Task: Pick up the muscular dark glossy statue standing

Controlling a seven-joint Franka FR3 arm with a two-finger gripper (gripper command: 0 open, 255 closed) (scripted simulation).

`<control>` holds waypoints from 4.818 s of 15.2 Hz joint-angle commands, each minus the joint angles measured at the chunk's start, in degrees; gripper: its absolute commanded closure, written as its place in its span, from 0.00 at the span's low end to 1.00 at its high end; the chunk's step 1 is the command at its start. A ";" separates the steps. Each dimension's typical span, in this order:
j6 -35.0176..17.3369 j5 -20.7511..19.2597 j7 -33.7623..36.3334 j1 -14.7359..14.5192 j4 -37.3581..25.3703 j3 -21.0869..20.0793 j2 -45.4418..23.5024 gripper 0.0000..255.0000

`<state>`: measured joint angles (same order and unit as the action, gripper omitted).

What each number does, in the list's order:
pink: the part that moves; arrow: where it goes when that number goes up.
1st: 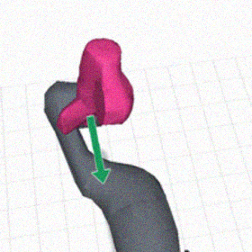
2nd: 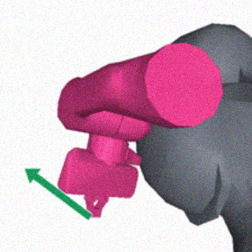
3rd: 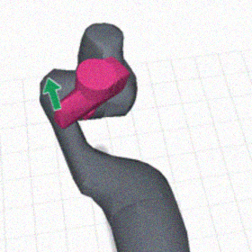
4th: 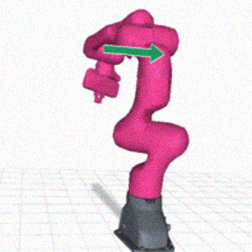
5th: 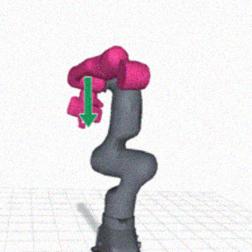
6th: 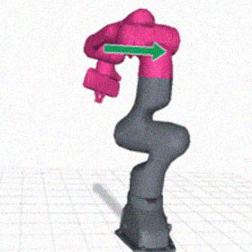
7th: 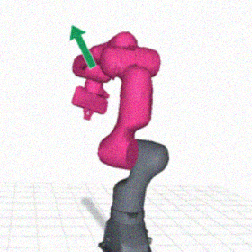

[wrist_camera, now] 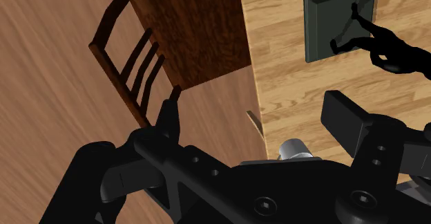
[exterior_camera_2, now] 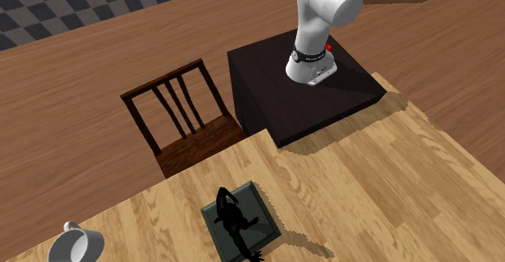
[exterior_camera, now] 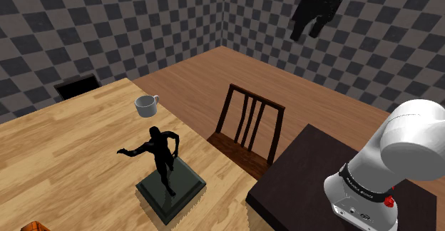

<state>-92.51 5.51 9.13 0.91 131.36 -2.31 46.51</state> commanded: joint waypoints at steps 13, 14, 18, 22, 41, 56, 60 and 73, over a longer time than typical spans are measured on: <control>-13.25 9.17 20.71 -1.07 3.42 -15.54 -8.83 0.00; -14.45 9.67 22.43 -1.03 3.16 -16.87 -10.14 0.00; -19.29 10.89 29.44 -0.55 1.27 -22.24 -16.15 0.00; -24.00 10.40 36.93 0.49 -1.90 -27.67 -23.41 0.00; -35.68 -15.07 73.87 -3.27 -24.55 -38.05 -62.78 0.00; -38.73 -16.62 74.74 -3.82 -22.85 -37.33 -64.49 1.00; -36.72 -15.57 74.16 -3.44 -23.93 -37.84 -63.32 1.00; -28.43 -12.46 72.40 -2.50 -29.57 -39.08 -59.87 1.00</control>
<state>-121.47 -6.95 81.52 -1.53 102.41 -41.37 -13.35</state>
